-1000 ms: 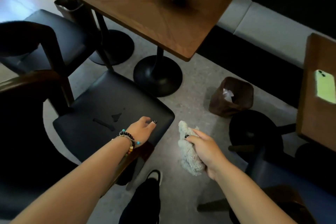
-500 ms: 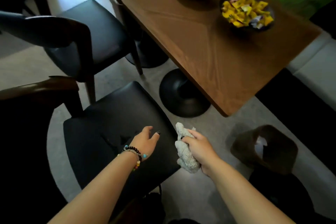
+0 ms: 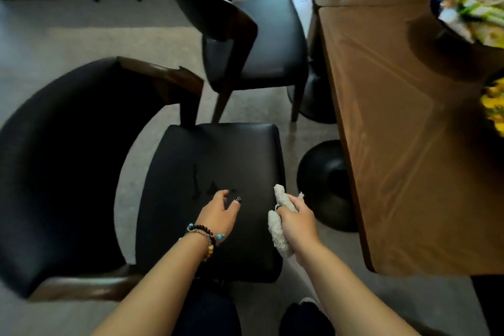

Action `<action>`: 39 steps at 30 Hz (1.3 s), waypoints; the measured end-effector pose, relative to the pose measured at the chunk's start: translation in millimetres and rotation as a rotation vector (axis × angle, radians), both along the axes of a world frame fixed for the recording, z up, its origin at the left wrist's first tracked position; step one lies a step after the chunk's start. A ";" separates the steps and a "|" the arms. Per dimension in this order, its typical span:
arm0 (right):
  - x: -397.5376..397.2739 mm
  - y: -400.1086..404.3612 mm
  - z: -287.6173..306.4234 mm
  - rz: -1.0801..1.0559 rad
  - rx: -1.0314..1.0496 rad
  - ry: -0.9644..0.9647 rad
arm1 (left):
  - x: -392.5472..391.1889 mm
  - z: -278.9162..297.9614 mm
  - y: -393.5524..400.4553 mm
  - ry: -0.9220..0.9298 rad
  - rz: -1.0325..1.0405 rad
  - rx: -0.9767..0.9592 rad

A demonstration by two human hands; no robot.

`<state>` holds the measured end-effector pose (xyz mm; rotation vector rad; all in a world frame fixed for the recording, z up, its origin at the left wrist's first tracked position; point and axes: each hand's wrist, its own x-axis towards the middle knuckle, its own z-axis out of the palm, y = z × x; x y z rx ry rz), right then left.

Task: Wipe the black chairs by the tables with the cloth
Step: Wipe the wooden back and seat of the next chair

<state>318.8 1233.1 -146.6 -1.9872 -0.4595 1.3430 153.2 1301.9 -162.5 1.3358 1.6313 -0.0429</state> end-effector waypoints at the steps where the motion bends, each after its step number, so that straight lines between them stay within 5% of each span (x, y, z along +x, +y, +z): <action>1: 0.7 1.6 -0.8 0.028 0.013 -0.022 | -0.8 -1.9 -7.2 -0.001 0.026 0.006; 8: -11.4 23.0 -59.0 0.266 0.137 -0.279 | -4.8 -63.5 -53.4 -0.023 0.178 0.110; 15: -17.8 40.6 -181.7 0.779 0.308 -0.715 | -19.5 -178.2 -62.8 0.193 -0.072 0.522; 21: -25.5 43.7 -259.8 0.669 0.656 -1.109 | -29.9 -245.1 -66.2 0.255 -0.161 0.789; 39: -16.1 47.5 -258.9 0.648 0.806 -0.968 | -27.9 -251.9 -74.1 0.287 -0.023 1.011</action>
